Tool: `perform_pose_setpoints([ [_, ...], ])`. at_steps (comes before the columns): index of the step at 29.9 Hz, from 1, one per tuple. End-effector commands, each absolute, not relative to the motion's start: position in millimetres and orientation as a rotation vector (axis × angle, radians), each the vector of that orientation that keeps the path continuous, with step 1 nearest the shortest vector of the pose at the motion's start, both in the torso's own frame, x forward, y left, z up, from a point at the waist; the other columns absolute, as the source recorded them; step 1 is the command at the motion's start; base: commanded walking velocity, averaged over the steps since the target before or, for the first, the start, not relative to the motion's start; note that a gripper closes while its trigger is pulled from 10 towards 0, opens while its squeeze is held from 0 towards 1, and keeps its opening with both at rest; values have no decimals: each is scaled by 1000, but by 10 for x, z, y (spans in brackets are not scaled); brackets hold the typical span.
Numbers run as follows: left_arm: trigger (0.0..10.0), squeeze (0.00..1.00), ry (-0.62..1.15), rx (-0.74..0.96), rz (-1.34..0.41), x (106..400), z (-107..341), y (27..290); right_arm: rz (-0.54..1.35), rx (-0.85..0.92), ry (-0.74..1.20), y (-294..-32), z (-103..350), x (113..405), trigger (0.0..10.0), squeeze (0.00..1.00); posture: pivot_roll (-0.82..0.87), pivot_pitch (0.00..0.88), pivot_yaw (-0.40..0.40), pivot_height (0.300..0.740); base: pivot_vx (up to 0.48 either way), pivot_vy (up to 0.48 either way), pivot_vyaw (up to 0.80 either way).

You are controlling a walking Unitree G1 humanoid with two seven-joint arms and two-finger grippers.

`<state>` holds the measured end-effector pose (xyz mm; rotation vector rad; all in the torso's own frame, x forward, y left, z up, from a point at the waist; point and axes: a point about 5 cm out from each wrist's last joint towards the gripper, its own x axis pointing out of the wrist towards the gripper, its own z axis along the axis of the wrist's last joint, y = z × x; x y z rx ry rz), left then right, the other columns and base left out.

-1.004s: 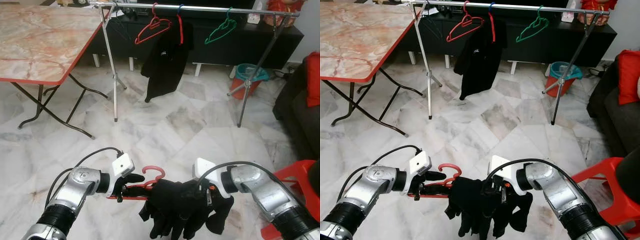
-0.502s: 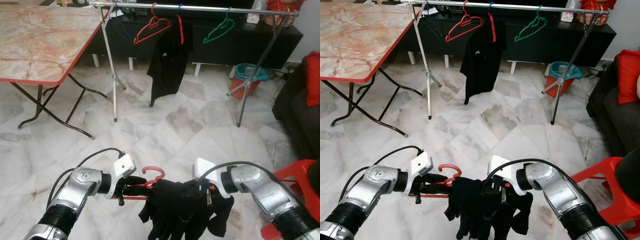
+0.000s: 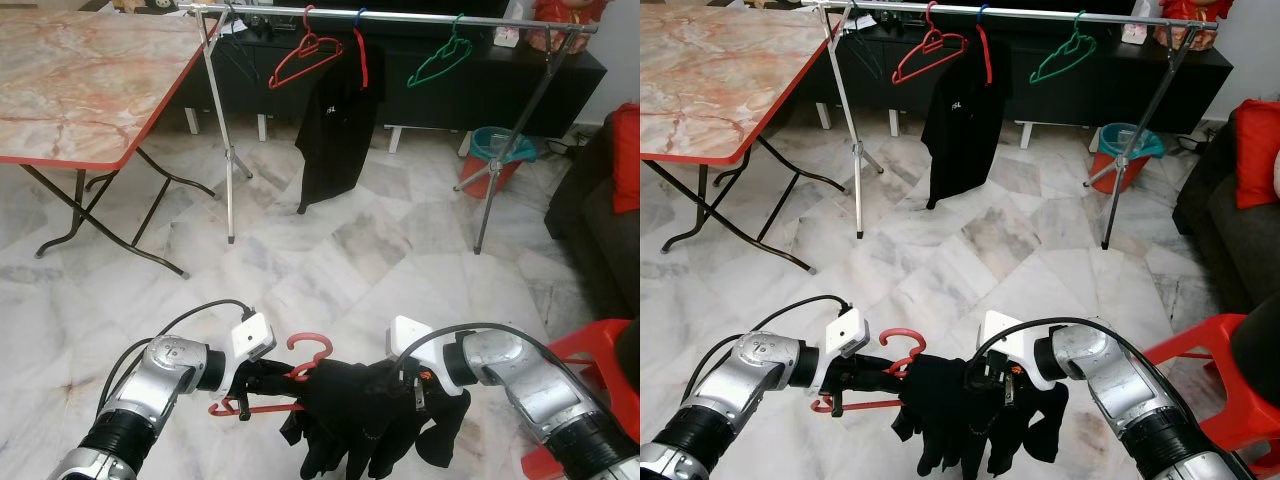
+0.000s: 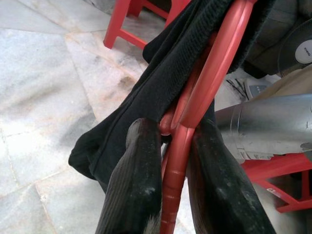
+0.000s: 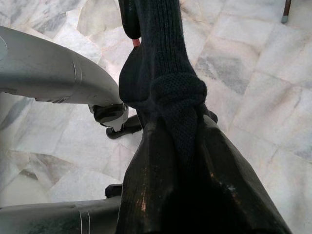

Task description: Hang hanger

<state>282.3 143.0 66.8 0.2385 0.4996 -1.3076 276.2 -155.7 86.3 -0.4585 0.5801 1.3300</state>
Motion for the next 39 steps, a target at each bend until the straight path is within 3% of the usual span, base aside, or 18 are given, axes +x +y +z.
perform_pose_setpoints([
  [1, 0, 0, 457, 248, -1266, 2883, 736, 1422, 1360, -455, 566, -1513, 876, 2743, 10000, 0, 23, 110, -61, 740, 0, 0, 0],
  [11, 0, 0, 401, 264, -1236, 2938, 767, 1387, 1364, -454, 567, -1517, 879, 2741, 10000, 0, 19, 111, -66, 740, 0, 0, 0],
  [12, 0, 0, 382, 263, -1228, 2955, 779, 1373, 1365, -452, 567, -1520, 883, 2743, 10000, 812, 17, 111, -67, 740, 0, 0, 0],
  [13, 0, 0, 375, 262, -1226, 2960, 784, 1366, 1365, -451, 568, -1522, 886, 2744, 10000, 969, 17, 110, -67, 740, 0, 0, 0],
  [14, 0, 0, 369, 262, -1227, 2965, 788, 1357, 1368, -450, 570, -1523, 889, 2743, 10000, 1000, 17, 110, -67, 740, 0, 0, 0],
  [28, 0, 0, 328, 253, -1213, 2979, 764, 1275, 1380, -467, 584, -1573, 918, 2733, 10000, 1000, 8, 112, -76, 740, 0, 0, 0],
  [39, 0, 0, 336, 255, -1205, 2973, 733, 1318, 1304, -509, 595, -1858, 1054, 2735, 10000, 1000, -8, 113, -77, 740, 0, 0, 0],
])
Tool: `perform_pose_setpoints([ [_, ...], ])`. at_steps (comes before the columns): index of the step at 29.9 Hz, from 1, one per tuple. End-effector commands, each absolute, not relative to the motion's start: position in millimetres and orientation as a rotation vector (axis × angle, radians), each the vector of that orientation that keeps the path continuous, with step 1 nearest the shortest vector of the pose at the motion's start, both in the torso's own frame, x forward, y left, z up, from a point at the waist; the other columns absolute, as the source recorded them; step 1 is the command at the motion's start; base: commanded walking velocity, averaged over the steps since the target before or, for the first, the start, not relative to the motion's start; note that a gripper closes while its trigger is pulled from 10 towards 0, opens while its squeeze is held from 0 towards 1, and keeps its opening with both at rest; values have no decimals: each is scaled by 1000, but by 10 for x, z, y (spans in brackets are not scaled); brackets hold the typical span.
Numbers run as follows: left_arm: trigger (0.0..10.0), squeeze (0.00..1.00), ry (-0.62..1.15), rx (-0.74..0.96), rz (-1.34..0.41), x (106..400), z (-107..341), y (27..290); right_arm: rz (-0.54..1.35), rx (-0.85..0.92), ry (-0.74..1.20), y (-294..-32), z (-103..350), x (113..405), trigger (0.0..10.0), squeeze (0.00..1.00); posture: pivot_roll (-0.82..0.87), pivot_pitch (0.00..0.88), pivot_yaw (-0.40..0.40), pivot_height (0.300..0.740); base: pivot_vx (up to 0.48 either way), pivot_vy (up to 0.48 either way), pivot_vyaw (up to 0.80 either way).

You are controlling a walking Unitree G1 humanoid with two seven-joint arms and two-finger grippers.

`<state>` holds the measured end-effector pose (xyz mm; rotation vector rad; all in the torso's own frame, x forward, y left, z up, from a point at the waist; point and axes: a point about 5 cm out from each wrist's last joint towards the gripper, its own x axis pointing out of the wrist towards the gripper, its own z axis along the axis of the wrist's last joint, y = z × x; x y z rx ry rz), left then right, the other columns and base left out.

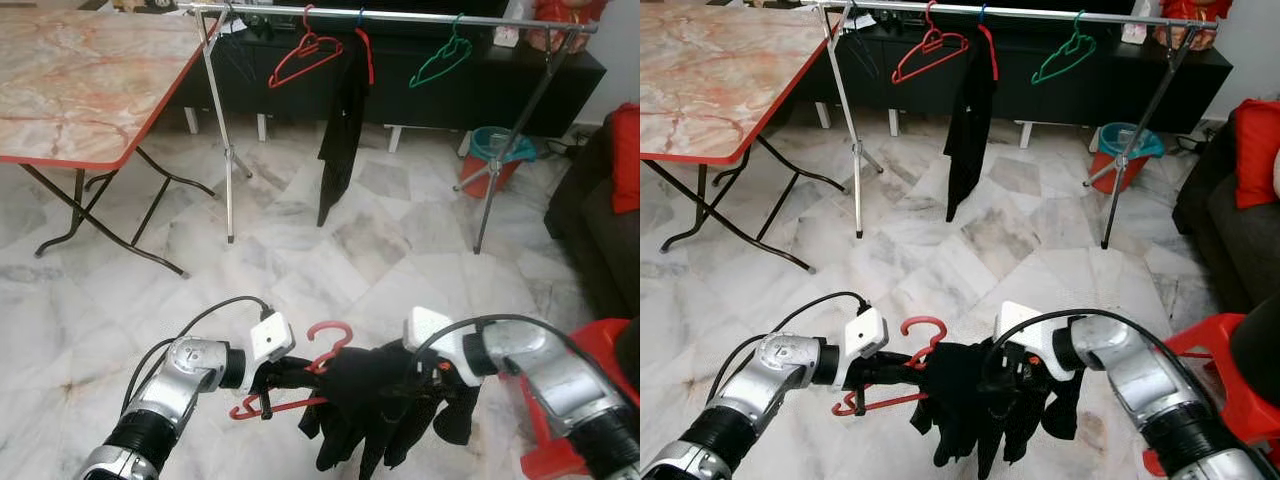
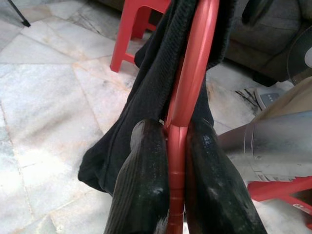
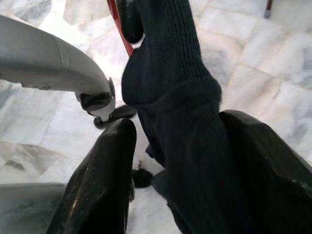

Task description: Hang hanger

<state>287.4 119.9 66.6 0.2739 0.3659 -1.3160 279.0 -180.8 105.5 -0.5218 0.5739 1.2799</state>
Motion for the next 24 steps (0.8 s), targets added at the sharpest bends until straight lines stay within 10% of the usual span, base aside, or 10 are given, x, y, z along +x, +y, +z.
perform_pose_setpoints([
  [1, 0, 0, 337, 255, -1205, 2971, 728, 1319, 1295, -509, 596, -1885, 1066, 2729, 10000, 1000, -12, 113, -76, 740, 0, 0, 0],
  [20, 0, 0, 346, 253, -1197, 2963, 684, 1336, 1160, -496, 543, -2019, 1108, 2703, 10000, 1000, -18, 110, -76, 740, 0, 0, 0],
  [21, 0, 0, 346, 251, -1199, 2962, 680, 1324, 1146, -509, 543, -2027, 1101, 2708, 10000, 702, -21, 107, -77, 740, 0, 0, 0],
  [22, 0, 0, 344, 251, -1199, 2963, 680, 1319, 1129, -516, 538, -2039, 1103, 2719, 10000, 0, -19, 106, -78, 740, 0, 0, 0],
  [24, 0, 0, 341, 248, -1199, 2967, 685, 1316, 1034, -540, 508, -2104, 1121, 2795, 10000, 0, -18, 105, -78, 740, 0, 0, 0],
])
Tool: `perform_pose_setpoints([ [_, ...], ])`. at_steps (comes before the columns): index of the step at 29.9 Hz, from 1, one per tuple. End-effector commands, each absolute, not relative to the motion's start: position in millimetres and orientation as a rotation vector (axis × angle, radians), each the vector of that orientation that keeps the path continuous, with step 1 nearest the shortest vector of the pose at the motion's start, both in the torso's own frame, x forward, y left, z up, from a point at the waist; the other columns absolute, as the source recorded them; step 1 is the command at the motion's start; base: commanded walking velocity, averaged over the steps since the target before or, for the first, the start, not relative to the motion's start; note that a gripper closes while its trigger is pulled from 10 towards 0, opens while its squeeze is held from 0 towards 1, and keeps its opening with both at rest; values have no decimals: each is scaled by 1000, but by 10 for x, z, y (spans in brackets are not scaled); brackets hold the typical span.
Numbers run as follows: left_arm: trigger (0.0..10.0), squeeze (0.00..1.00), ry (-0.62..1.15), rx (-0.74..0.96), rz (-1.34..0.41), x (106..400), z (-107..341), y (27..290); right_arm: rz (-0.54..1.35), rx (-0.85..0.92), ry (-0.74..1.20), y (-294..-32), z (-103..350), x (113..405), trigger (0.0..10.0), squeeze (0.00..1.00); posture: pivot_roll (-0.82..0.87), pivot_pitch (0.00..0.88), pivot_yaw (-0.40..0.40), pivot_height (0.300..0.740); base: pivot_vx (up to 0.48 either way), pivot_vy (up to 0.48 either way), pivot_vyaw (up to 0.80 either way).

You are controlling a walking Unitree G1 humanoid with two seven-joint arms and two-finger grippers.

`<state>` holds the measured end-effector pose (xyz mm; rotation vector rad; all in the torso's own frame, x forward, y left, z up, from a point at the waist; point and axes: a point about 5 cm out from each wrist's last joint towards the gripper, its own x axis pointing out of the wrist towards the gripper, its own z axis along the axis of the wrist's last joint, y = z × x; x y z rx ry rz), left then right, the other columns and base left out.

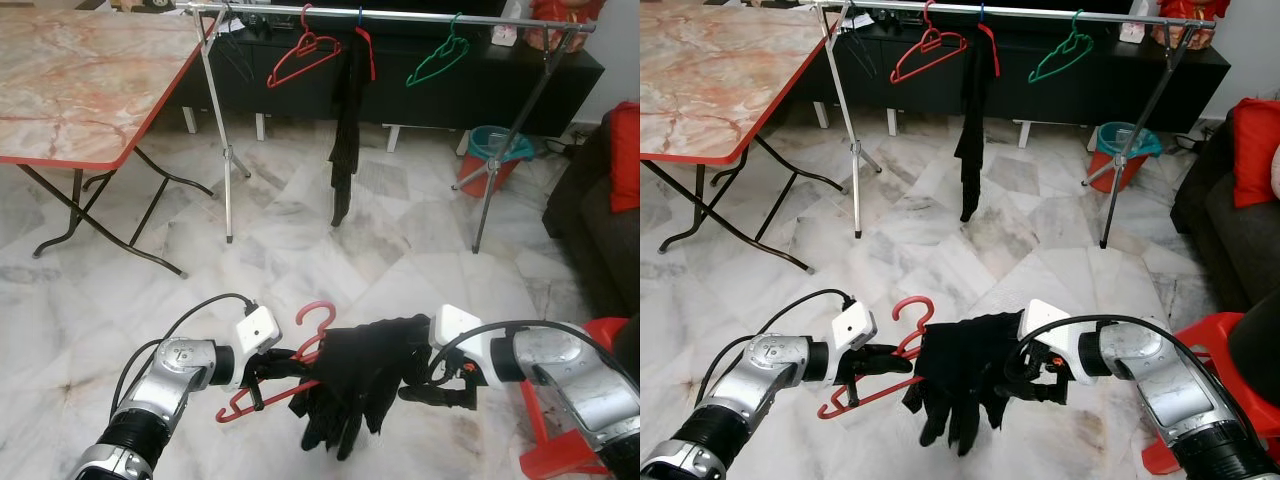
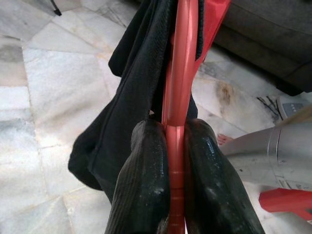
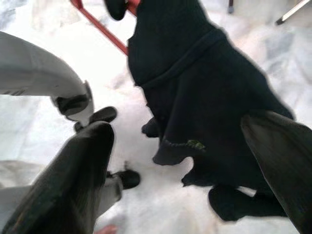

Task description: Hang hanger

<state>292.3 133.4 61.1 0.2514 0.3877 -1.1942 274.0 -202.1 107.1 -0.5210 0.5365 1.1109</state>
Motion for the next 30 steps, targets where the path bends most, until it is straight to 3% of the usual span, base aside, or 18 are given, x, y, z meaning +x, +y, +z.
perform_pose_setpoints([
  [1, 0, 0, 341, 247, -1198, 2968, 687, 1318, 1016, -544, 503, -2116, 1125, 2809, 10000, 0, -18, 105, -78, 740, 0, 0, 0],
  [4, 0, 0, 343, 245, -1197, 2967, 694, 1352, 860, -549, 489, -2217, 1088, 2883, 10000, 0, -21, 99, -81, 740, 0, 0, 0],
  [8, 0, 0, 348, 250, -1187, 2972, 702, 1402, 803, -521, 516, -2263, 961, 2798, 10000, 0, -19, 96, -80, 740, 0, 0, 0],
  [17, 0, 0, 344, 238, -1168, 3006, 767, 1516, 866, -480, 647, -2507, 756, 2441, 10000, 0, -28, 108, -77, 740, 0, 0, 0],
  [22, 0, 0, 357, 217, -1200, 2991, 832, 1617, 757, -544, 685, -2787, 780, 2475, 10000, 0, -32, 112, -77, 740, 0, 0, 0],
  [30, 0, 0, 400, 243, -1278, 2948, 917, 1755, 744, -576, 651, -2843, 898, 2572, 10000, 0, -25, 116, -81, 740, 0, 0, 0],
])
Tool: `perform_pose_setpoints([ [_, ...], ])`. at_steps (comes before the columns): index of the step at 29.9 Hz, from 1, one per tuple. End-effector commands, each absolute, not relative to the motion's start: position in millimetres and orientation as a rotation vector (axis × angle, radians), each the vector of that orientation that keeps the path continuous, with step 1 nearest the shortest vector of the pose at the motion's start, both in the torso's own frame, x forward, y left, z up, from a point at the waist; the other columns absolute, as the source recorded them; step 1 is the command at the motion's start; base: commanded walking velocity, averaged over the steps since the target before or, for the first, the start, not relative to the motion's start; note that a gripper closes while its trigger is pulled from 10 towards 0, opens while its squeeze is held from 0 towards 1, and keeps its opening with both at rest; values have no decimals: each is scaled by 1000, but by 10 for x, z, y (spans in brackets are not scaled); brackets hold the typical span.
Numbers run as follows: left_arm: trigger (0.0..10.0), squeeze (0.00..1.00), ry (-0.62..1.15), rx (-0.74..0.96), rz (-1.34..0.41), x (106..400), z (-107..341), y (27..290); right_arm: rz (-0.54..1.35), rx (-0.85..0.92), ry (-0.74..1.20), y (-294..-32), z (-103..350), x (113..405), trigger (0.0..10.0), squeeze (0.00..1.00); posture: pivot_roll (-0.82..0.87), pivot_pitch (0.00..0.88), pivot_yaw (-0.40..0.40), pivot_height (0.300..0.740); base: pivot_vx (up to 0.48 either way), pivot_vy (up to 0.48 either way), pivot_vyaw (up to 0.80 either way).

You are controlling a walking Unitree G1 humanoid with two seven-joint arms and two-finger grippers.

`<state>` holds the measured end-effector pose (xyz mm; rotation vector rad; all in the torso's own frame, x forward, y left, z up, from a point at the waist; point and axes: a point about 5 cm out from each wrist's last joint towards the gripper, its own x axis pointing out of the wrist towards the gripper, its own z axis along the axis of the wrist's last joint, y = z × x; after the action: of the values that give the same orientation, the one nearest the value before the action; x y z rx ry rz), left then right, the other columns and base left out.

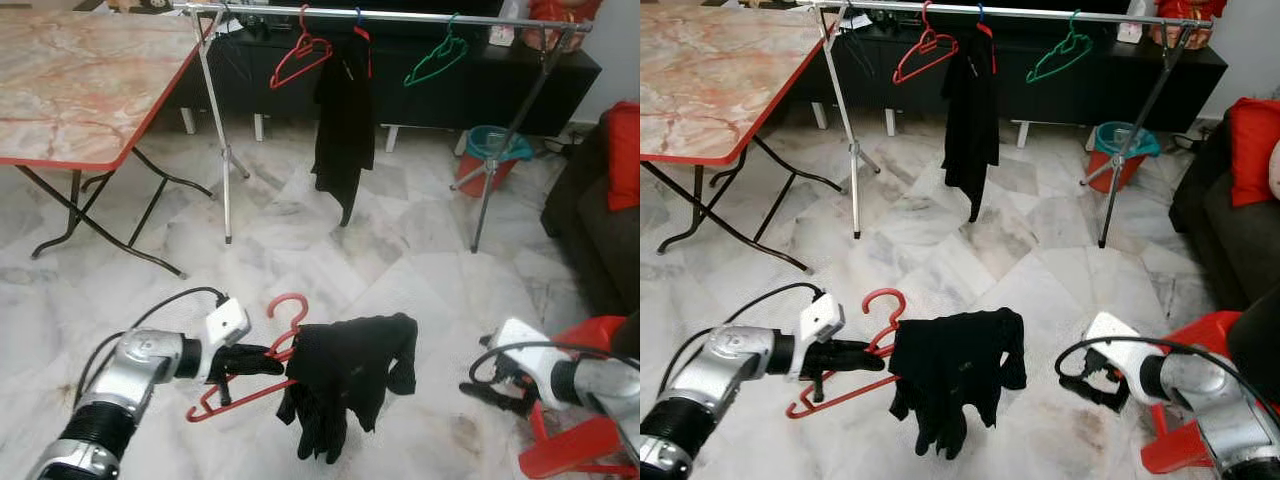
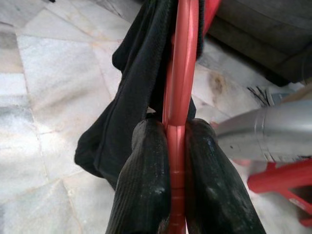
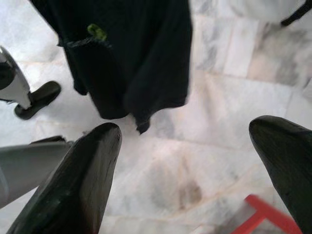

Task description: Hang hanger

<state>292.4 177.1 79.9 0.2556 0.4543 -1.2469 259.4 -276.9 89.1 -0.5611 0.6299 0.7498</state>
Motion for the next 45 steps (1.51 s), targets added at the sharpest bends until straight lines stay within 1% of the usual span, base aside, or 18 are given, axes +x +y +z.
perform_pose_setpoints([
  [1, 0, 0, 394, 240, -1283, 2954, 945, 1760, 761, -572, 661, -2842, 885, 2564, 10000, 0, -24, 116, -82, 740, 0, 0, 0],
  [2, 0, 0, 394, 240, -1283, 2954, 945, 1760, 761, -572, 661, -2842, 885, 2564, 10000, 0, -24, 116, -82, 740, 0, 0, 0],
  [7, 0, 0, 347, 211, -1297, 3001, 1093, 1746, 908, -495, 712, -2763, 787, 2443, 10000, 0, -19, 117, -88, 740, 0, 0, 0],
  [10, 0, 0, 330, 194, -1302, 3014, 1133, 1742, 949, -497, 742, -2755, 739, 2391, 10000, 0, -19, 116, -91, 740, 0, 0, 0],
  [16, 0, 0, 311, 159, -1353, 2983, 1215, 1707, 852, -530, 724, -2809, 687, 2503, 10000, 0, -13, 115, -89, 740, 0, 0, 0],
  [17, 0, 0, 313, 159, -1356, 2978, 1226, 1706, 814, -541, 694, -2813, 703, 2560, 10000, 0, -12, 114, -89, 740, 0, 0, 0],
  [22, 0, 0, 314, 148, -1380, 2954, 1248, 1685, 737, -556, 638, -2821, 734, 2668, 10000, 0, -12, 114, -86, 740, 0, 0, 0],
  [24, 0, 0, 313, 147, -1384, 2952, 1251, 1668, 745, -546, 640, -2806, 722, 2671, 10000, 0, -11, 115, -85, 740, 0, 0, 0],
  [27, 0, 0, 319, 144, -1397, 2937, 1252, 1649, 840, -513, 634, -2705, 673, 2626, 10000, 0, -12, 115, -85, 740, 0, 0, 0],
  [31, 0, 0, 320, 142, -1402, 2932, 1256, 1636, 855, -482, 625, -2654, 649, 2634, 10000, 0, -12, 115, -85, 740, 0, 0, 0],
  [33, 0, 0, 321, 140, -1404, 2934, 1259, 1626, 908, -466, 659, -2609, 587, 2601, 10000, 0, -8, 113, -83, 740, 0, 0, 0],
  [35, 0, 0, 321, 137, -1404, 2934, 1257, 1620, 923, -470, 660, -2561, 540, 2611, 10000, 0, -3, 111, -85, 740, 0, 0, 0],
  [41, 0, 0, 322, 125, -1406, 2912, 1248, 1597, 780, -503, 597, -2521, 549, 2811, 10000, 0, -1, 110, -85, 740, 0, 0, 0],
  [45, 0, 0, 321, 120, -1406, 2912, 1249, 1593, 781, -491, 585, -2490, 548, 2833, 10000, 0, -1, 109, -86, 740, 0, 0, 0],
])
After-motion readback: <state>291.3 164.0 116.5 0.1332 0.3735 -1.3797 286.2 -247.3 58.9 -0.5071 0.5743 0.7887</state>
